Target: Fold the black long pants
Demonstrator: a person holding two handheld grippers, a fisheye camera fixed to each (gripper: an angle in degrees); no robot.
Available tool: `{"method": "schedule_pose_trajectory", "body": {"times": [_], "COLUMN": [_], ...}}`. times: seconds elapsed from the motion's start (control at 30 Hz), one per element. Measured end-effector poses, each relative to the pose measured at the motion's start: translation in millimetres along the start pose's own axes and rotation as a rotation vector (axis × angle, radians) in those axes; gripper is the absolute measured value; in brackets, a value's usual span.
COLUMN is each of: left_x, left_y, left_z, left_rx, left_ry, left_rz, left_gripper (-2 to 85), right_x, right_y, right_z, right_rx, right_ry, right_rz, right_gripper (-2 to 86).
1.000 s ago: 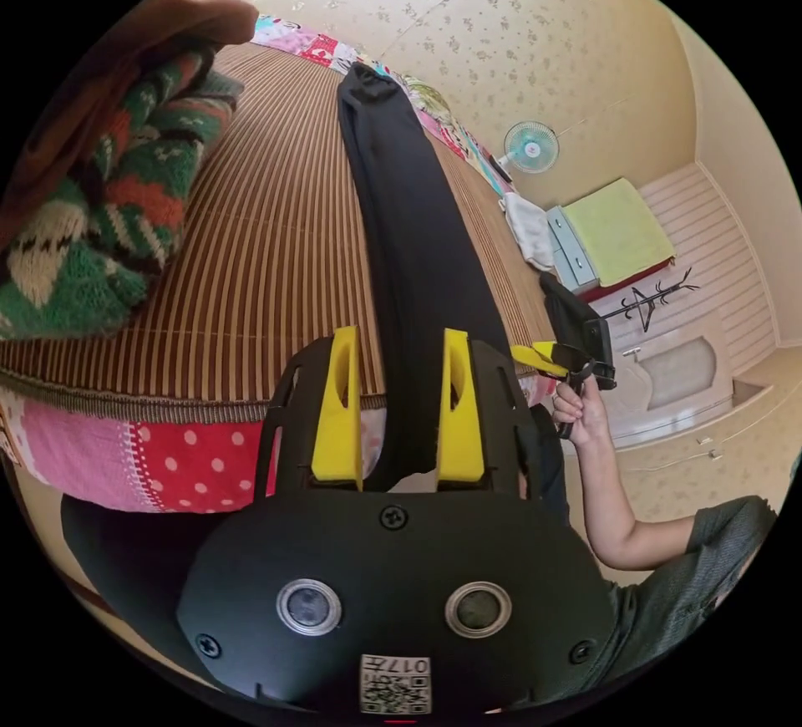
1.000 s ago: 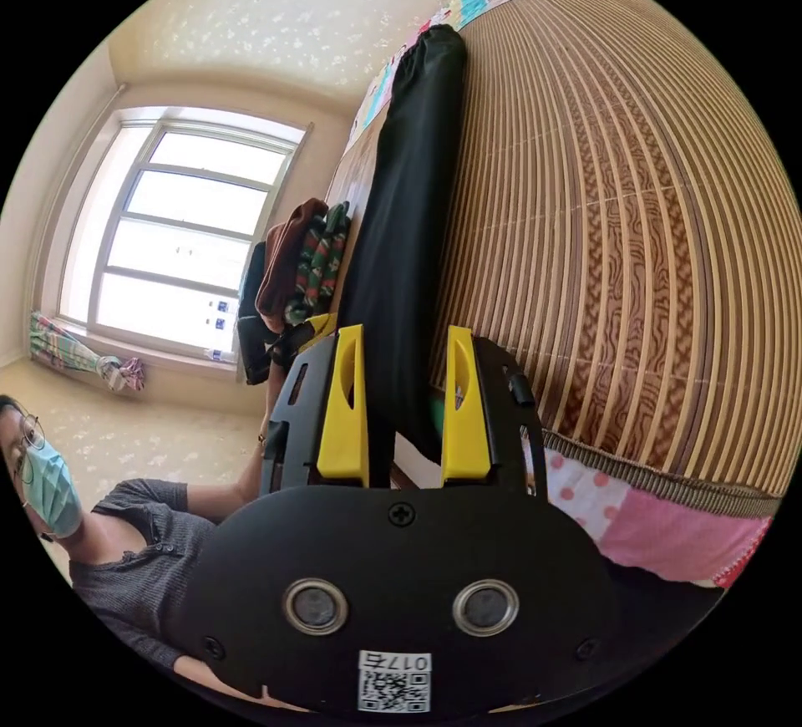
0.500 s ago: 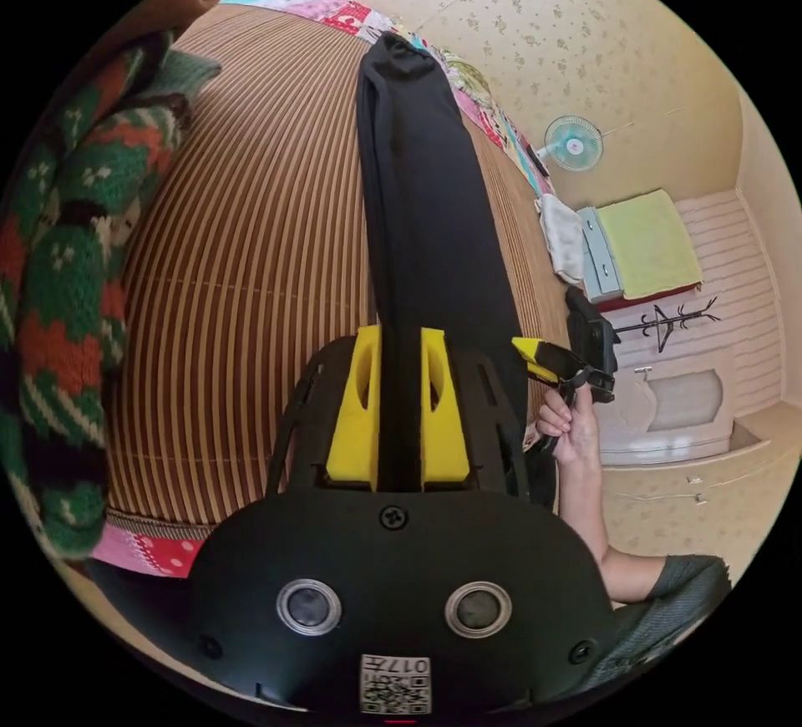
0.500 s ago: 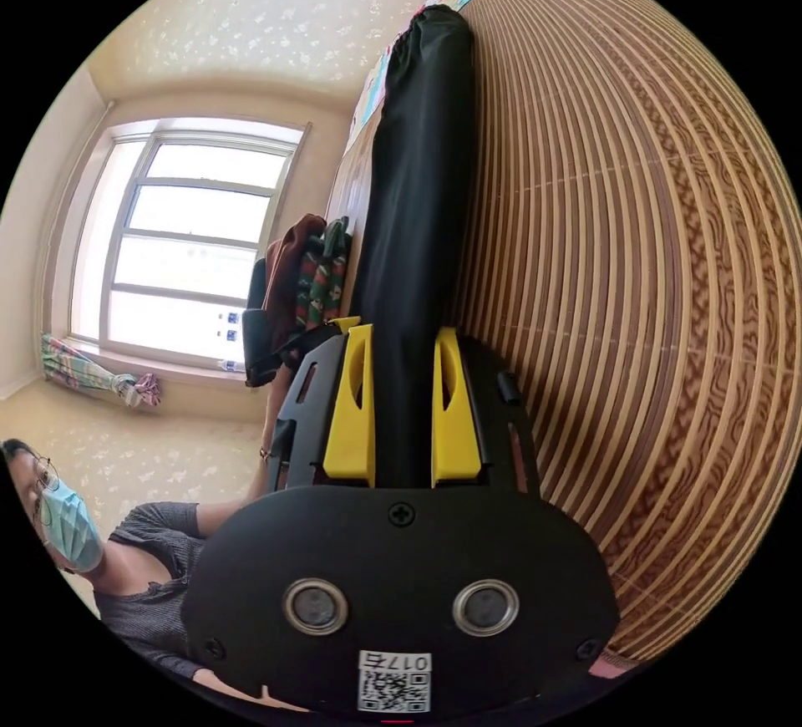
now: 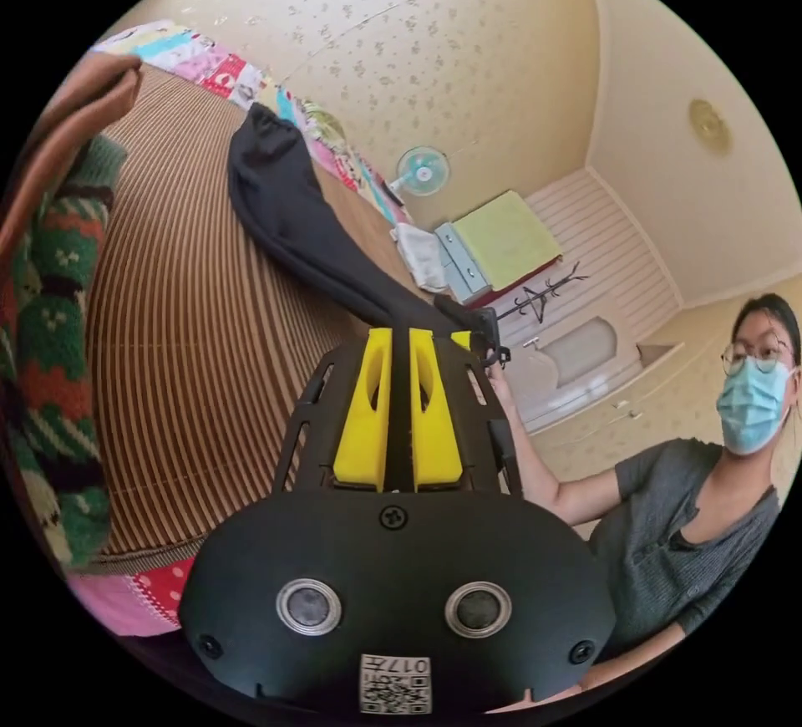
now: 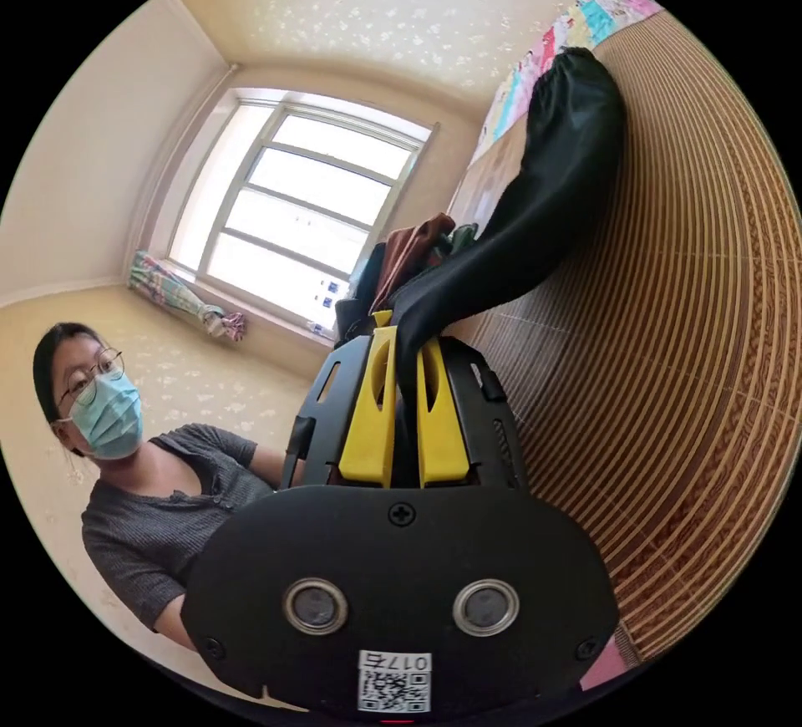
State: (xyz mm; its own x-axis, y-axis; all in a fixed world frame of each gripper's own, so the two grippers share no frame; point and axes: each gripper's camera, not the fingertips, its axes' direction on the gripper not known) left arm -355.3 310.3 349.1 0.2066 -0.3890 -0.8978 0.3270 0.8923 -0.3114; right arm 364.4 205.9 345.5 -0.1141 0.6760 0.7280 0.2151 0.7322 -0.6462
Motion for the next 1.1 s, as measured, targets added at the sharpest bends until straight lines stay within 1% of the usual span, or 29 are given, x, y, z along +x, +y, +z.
{"method": "schedule_pose_trajectory", "body": {"times": [0.13,0.2,0.37,0.5,0.6,0.7,0.77,0.9,1.03,1.1], "left_x": [60.3,106.8,204.4,283.2,331.6,378.4,400.4,423.7,416.6,393.8], "left_y": [13.0,14.3,3.4,0.1,1.9,7.2,8.7,-5.4,-33.5,-68.6], "left_z": [-30.7,-48.9,-80.4,-107.0,-123.5,-138.9,-147.4,-152.9,-141.1,-123.2], "left_rx": [0.09,0.142,0.185,0.229,0.284,0.333,0.353,0.367,0.375,0.344], "left_ry": [0.108,0.145,0.13,0.127,0.144,0.145,0.159,0.146,0.071,0.041], "left_rz": [0.138,0.244,0.462,0.627,0.704,0.762,0.774,0.681,0.63,0.549], "left_gripper": [4.1,4.0,4.1,3.9,3.7,3.6,3.6,3.5,3.4,3.5], "right_x": [-69.8,-118.2,-221.2,-315.3,-376.7,-429.1,-454.9,-487.7,-485.3,-468.7], "right_y": [35.4,49.1,62.3,76.2,86.8,97.4,102.1,93.4,60.1,18.5], "right_z": [-12.0,-19.4,-34.0,-38.2,-37.9,-33.8,-29.6,-17.6,-8.0,-3.7], "right_rx": [0.04,0.06,0.065,0.041,0.04,0.054,0.066,0.102,0.112,0.102], "right_ry": [-0.079,-0.117,-0.11,-0.044,-0.015,-0.026,-0.021,0.067,0.141,0.215], "right_rz": [-0.18,-0.29,-0.469,-0.631,-0.726,-0.772,-0.791,-0.749,-0.705,-0.628], "right_gripper": [0.3,0.2,0.2,0.1,0.1,0.1,0.2,0.3,0.3,0.3]}}
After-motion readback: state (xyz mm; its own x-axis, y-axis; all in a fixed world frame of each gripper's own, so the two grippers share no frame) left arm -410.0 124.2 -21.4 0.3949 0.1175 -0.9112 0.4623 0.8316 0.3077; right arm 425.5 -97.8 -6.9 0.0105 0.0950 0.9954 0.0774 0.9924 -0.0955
